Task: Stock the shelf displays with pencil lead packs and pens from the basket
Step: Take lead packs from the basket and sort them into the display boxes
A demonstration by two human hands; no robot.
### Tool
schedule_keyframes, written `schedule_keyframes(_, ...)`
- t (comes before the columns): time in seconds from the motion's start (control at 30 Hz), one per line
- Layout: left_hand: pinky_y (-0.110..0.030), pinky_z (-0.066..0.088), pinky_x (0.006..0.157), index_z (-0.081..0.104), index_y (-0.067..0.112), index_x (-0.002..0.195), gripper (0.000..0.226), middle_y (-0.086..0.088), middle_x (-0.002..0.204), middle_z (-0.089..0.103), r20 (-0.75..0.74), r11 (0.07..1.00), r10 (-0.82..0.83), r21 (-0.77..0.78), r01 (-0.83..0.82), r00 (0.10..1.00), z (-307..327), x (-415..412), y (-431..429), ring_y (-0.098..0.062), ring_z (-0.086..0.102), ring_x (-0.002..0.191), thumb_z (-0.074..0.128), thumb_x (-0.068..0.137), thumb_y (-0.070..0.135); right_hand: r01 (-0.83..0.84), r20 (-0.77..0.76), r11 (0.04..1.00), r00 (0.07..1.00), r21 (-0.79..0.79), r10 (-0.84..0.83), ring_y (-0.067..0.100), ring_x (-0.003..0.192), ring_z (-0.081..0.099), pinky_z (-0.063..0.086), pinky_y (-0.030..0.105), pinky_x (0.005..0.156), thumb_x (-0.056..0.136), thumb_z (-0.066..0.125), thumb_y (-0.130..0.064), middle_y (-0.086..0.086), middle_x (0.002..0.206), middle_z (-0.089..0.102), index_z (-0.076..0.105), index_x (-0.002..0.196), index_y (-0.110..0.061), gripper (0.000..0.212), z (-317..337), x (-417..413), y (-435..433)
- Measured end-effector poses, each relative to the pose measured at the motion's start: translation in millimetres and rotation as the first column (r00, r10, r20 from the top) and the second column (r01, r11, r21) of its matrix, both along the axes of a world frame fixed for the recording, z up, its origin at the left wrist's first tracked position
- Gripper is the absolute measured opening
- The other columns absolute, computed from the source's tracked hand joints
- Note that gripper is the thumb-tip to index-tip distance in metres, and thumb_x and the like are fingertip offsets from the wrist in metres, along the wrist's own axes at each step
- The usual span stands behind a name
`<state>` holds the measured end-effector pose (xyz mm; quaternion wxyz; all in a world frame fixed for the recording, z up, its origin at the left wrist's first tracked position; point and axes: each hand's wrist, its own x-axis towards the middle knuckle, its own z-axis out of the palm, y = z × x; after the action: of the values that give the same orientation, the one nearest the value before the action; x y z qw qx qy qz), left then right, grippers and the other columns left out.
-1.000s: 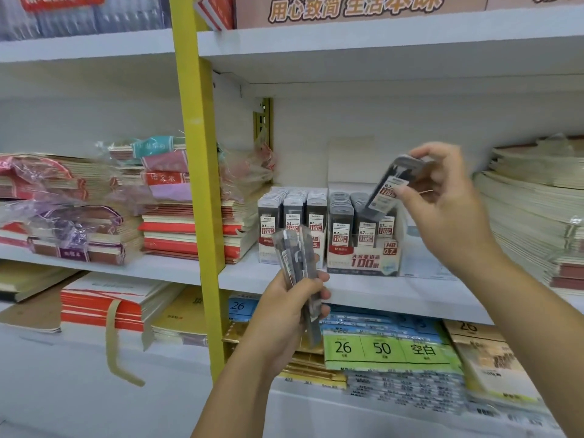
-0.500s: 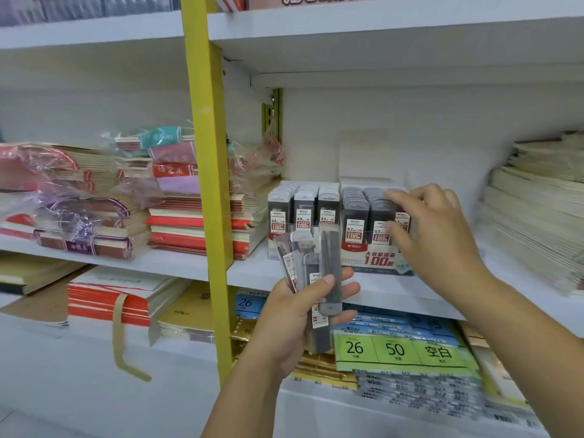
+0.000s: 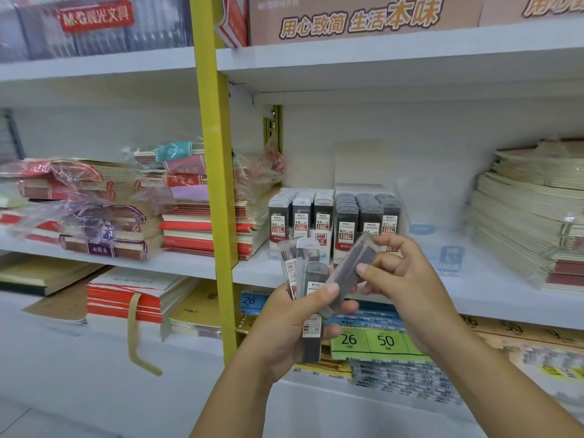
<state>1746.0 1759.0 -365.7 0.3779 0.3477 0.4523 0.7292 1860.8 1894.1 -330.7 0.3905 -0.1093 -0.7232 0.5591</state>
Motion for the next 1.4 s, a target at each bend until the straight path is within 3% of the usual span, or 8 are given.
schedule_keyframes(0.27,-0.024,0.054,0.057,0.067,0.019,0.112,0.044,-0.009,0.116,0.075,0.016,0.990,0.122,0.067,-0.123,0.992,6,-1,-13,-0.023,0.074,0.097,0.080,0.072,0.008,-0.134,0.032,0.990,0.990,-0.034,0.135,0.025,0.089,0.071,0.052,0.035,0.075,0.086,0.068,-0.033,0.002,0.104,0.074,0.049,0.100,-0.032,0.024,1,18,0)
schedule_keyframes(0.43,-0.024,0.054,0.057,0.072,0.025,0.099,0.041,-0.006,0.113,0.076,0.006,0.964,0.254,0.081,-0.254,0.967,6,4,-10,-0.017,0.072,0.085,0.071,0.082,-0.012,-0.179,0.041,0.981,0.982,-0.070,0.182,0.018,0.109,0.066,0.058,0.033,0.081,0.085,0.066,0.005,0.001,0.111,0.073,0.050,0.098,-0.013,0.027,-1,22,0)
schedule_keyframes(0.63,-0.023,0.056,0.055,0.068,0.020,0.108,0.037,-0.012,0.104,0.077,0.130,0.948,0.280,0.116,-0.295,0.951,10,8,-10,-0.022,0.077,0.085,0.070,0.085,-0.009,-0.094,0.099,0.995,0.990,-0.032,0.097,0.018,0.103,0.068,0.060,0.033,0.074,0.077,0.071,0.013,-0.008,0.101,0.071,0.065,0.087,-0.028,0.043,0,26,-7)
schedule_keyframes(0.9,-0.030,0.061,0.067,0.067,0.017,0.104,0.017,-0.009,0.102,0.078,0.019,0.968,0.233,0.088,-0.234,0.972,23,19,3,-0.025,0.077,0.092,0.070,0.091,0.005,-0.239,0.362,0.930,0.923,0.280,0.129,0.008,0.091,0.069,0.059,0.029,0.073,0.086,0.063,-0.001,-0.012,0.104,0.066,0.036,0.133,-0.061,0.081,3,27,-16)
schedule_keyframes(1.03,-0.043,0.061,0.083,0.066,0.031,0.104,0.007,0.010,0.102,0.078,-0.168,0.965,0.254,-0.026,-0.262,0.953,25,11,12,-0.008,0.073,0.100,0.064,0.097,0.033,-0.012,0.159,0.950,0.986,0.312,-0.040,0.007,0.094,0.069,0.056,0.021,0.062,0.086,0.062,0.007,-0.008,0.120,0.061,0.039,0.125,-0.064,0.084,19,30,3)
schedule_keyframes(1.13,-0.043,0.064,0.074,0.064,0.027,0.102,0.016,0.008,0.072,0.071,-0.129,0.965,0.247,-0.058,-0.256,0.960,20,4,21,-0.007,0.068,0.065,0.065,0.095,0.041,0.188,-0.080,0.943,0.982,0.275,-0.172,0.000,0.087,0.068,0.054,0.013,0.061,0.087,0.064,0.003,-0.007,0.106,0.069,0.045,0.108,-0.051,0.061,45,32,30)
schedule_keyframes(1.23,-0.029,0.051,0.057,0.061,0.028,0.092,0.022,0.007,0.060,0.046,-0.111,0.981,0.171,-0.077,-0.180,0.979,14,-1,30,-0.008,0.045,0.052,0.069,0.089,0.048,0.347,-0.155,0.856,0.938,0.382,-0.311,0.005,0.089,0.067,0.059,0.027,0.074,0.089,0.065,-0.007,-0.003,0.104,0.068,0.044,0.095,-0.046,0.045,77,28,57)
schedule_keyframes(1.4,-0.028,0.048,0.067,0.063,0.038,0.108,0.032,-0.002,0.083,0.052,-0.117,0.990,-0.007,-0.138,-0.009,0.993,2,-9,40,-0.017,0.052,0.072,0.068,0.079,0.028,0.350,-0.087,0.731,0.924,0.586,-0.372,0.020,0.086,0.069,0.055,0.047,0.084,0.088,0.066,-0.009,-0.005,0.094,0.065,0.046,0.086,-0.052,0.048,100,13,89)
